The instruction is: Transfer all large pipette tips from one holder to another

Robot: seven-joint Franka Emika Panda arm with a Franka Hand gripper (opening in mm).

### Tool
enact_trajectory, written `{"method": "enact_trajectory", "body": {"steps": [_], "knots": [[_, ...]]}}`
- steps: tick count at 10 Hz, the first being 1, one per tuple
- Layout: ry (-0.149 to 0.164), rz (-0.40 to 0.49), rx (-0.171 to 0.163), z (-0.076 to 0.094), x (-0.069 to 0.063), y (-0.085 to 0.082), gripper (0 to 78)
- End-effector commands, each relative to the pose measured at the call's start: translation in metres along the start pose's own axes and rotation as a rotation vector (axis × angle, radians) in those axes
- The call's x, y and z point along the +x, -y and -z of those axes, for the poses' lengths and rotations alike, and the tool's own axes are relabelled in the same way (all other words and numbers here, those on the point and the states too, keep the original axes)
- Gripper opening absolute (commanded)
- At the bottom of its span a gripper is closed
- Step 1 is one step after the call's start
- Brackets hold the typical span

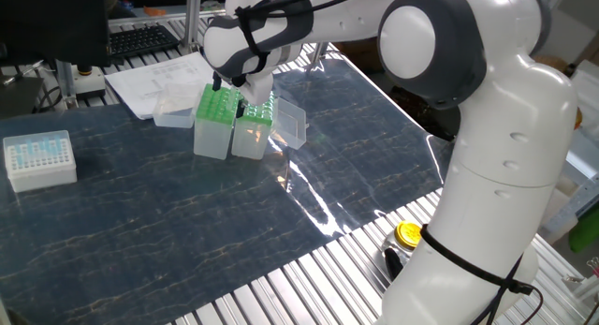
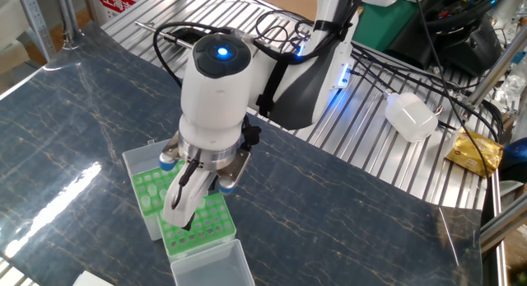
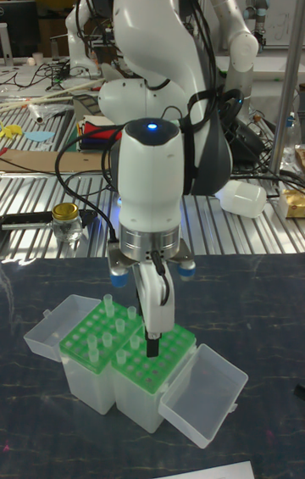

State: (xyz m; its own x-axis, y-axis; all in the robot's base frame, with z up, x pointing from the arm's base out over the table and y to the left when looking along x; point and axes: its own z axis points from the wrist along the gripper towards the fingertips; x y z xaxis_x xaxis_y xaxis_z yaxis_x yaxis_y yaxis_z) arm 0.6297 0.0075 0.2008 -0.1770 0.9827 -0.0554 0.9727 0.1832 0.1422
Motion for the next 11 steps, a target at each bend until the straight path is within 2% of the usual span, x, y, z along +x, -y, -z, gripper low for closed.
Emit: {"method": "enact_trajectory", "body": {"steps": [1,6,11], "knots": [[0.005,-0.002,0.005,-0.0002,-0.0002,0.0010,77.3],[0.016,0.002,0.048,-0.0010,0.0011,0.0033,77.3],[0.021,0.017,0.062,-0.0007,0.0014,0.0033,77.3]]}}
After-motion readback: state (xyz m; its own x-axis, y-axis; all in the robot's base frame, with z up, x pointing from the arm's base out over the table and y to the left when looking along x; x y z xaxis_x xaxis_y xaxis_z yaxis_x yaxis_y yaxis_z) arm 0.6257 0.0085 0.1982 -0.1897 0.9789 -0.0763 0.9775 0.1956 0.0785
